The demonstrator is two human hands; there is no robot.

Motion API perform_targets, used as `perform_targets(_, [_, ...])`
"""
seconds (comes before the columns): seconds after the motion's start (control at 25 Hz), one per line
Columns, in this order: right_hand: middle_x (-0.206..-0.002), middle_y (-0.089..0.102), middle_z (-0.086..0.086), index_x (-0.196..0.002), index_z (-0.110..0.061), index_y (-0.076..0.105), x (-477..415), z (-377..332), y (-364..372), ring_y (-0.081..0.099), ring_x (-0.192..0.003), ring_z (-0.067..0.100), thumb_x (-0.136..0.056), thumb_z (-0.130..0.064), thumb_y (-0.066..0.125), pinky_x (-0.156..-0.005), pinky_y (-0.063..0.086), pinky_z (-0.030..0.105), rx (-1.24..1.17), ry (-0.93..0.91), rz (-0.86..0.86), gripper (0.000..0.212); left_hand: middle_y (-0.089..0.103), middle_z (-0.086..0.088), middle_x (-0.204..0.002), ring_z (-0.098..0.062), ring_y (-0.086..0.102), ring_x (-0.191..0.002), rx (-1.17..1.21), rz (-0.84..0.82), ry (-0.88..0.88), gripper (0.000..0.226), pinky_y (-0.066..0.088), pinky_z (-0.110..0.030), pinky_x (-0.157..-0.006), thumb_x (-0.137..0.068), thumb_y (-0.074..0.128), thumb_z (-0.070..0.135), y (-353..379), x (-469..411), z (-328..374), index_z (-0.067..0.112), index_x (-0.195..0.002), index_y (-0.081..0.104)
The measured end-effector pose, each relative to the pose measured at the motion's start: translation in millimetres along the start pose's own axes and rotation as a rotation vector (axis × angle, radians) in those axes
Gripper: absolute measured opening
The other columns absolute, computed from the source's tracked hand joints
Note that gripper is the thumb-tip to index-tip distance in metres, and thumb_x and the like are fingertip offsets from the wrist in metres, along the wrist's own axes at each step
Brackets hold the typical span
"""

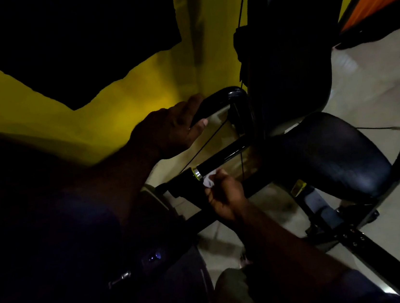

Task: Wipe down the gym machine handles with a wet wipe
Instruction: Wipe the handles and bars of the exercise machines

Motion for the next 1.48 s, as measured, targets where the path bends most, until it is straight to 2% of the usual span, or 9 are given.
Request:
perform_targets(0.24, [-0.080, 0.068, 0.015, -0.092, -0.001, 0.064, -4, -46, -24, 0.062, -0.076, 0.025, -0.100, 0.008, 0.034, -0.074, 0.061, 0.032, -0.254, 0.039, -0.005, 0.033, 0.058, -0.010, -0.142, -0.043, 0.066, -0.096, 0.003, -0.009, 0.024, 0.069, 0.056, -0.048, -0.076, -0.105, 0.041, 0.058, 3, -3, -1, 0.026, -0.162, 0.021])
perform_targets(0.44, [-0.064, 0.064, 0.002, -0.097, -0.003, 0.068, -2, -1, 11, 0.058, -0.055, 0.012, -0.087, 0.017, 0.040, -0.053, 0.045, 0.021, 0.294, 0.084, -0.003, 0.036, 0.055, -0.011, -0.146, -0.045, 0.066, -0.101, -0.031, -0.004, -0.003, 0.071, 0.055, -0.045, -0.079, -0.105, 0.041, 0.059, 5, -2, -5, 0.027, -0.164, 0.018])
perform_targets(0.68, [-0.104, 0.072, 0.014, -0.125, -0.005, 0.062, -20, -33, -14, 0.067, -0.088, 0.021, -0.089, 0.009, 0.043, -0.070, 0.057, 0.021, -0.205, 0.070, -0.069, 0.043, 0.057, -0.010, -0.143, -0.045, 0.066, -0.100, -0.048, 0.005, 0.004, 0.069, 0.051, -0.043, -0.076, -0.106, 0.041, 0.057, 1, -1, -1, 0.025, -0.163, 0.022])
perform_targets(0.88, [-0.065, 0.058, 0.009, -0.079, -0.004, 0.061, 4, -12, 5, 0.057, -0.054, 0.015, -0.095, 0.012, 0.037, -0.053, 0.051, 0.023, 0.022, 0.129, 0.004, 0.033, 0.059, -0.009, -0.141, -0.043, 0.067, -0.099, -0.051, 0.000, 0.002, 0.068, 0.047, -0.040, -0.073, -0.106, 0.040, 0.058, 3, -3, -3, 0.025, -0.162, 0.023])
perform_targets(1.04, [-0.088, 0.055, 0.011, -0.095, -0.010, 0.061, -3, -103, -33, 0.053, -0.072, 0.017, -0.101, 0.009, 0.035, -0.061, 0.056, 0.022, -0.246, -0.050, 0.156, 0.033, 0.061, -0.009, -0.138, -0.042, 0.067, -0.095, -0.060, 0.021, 0.011, 0.066, 0.049, -0.039, -0.071, -0.106, 0.041, 0.057, 1, -2, -1, 0.024, -0.161, 0.026])
perform_targets(1.16, [-0.117, 0.070, 0.006, -0.130, -0.023, 0.067, 3, -133, -38, 0.066, -0.093, 0.016, -0.096, 0.009, 0.045, -0.089, 0.057, 0.032, 0.173, -0.395, 0.380, 0.051, 0.060, -0.010, -0.139, -0.041, 0.067, -0.095, -0.080, 0.028, 0.021, 0.068, 0.049, -0.038, -0.072, -0.106, 0.040, 0.058, 1, -1, 1, 0.022, -0.162, 0.025])
perform_targets(1.28, [-0.107, 0.071, -0.010, -0.152, -0.033, 0.048, 38, -115, -23, 0.065, -0.100, 0.007, -0.104, -0.018, 0.048, -0.098, 0.051, 0.030, 0.686, -0.668, 0.572, 0.051, 0.057, -0.010, -0.144, -0.043, 0.067, -0.099, -0.071, 0.006, 0.013, 0.068, 0.054, -0.043, -0.078, -0.106, 0.039, 0.058, 1, -2, 1, 0.023, -0.163, 0.022])
perform_targets(1.4, [-0.127, 0.068, -0.007, -0.146, -0.023, 0.057, 45, -73, -22, 0.063, -0.113, 0.006, -0.106, -0.025, 0.052, -0.097, 0.048, 0.026, 0.958, -0.678, 0.346, 0.040, 0.057, -0.008, -0.144, -0.043, 0.066, -0.100, -0.049, -0.013, 0.003, 0.067, 0.053, -0.043, -0.079, -0.106, 0.037, 0.059, 1, -3, 0, 0.024, -0.162, 0.022])
perform_targets(1.48, [-0.111, 0.076, -0.007, -0.121, -0.017, 0.075, 58, -87, -26, 0.072, -0.101, 0.005, -0.094, -0.010, 0.073, -0.095, 0.059, 0.035, 0.868, -0.864, 0.295, 0.028, 0.058, -0.007, -0.142, -0.042, 0.066, -0.099, -0.049, 0.004, 0.004, 0.067, 0.051, -0.041, -0.077, -0.106, 0.037, 0.059, 1, -2, 0, 0.025, -0.162, 0.022])
Point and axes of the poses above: each hand's wrist, its own x-axis away from the middle knuckle, its own y-axis out of the palm, z = x × y, the point moved 9 cm from there along -x, towards the middle knuckle
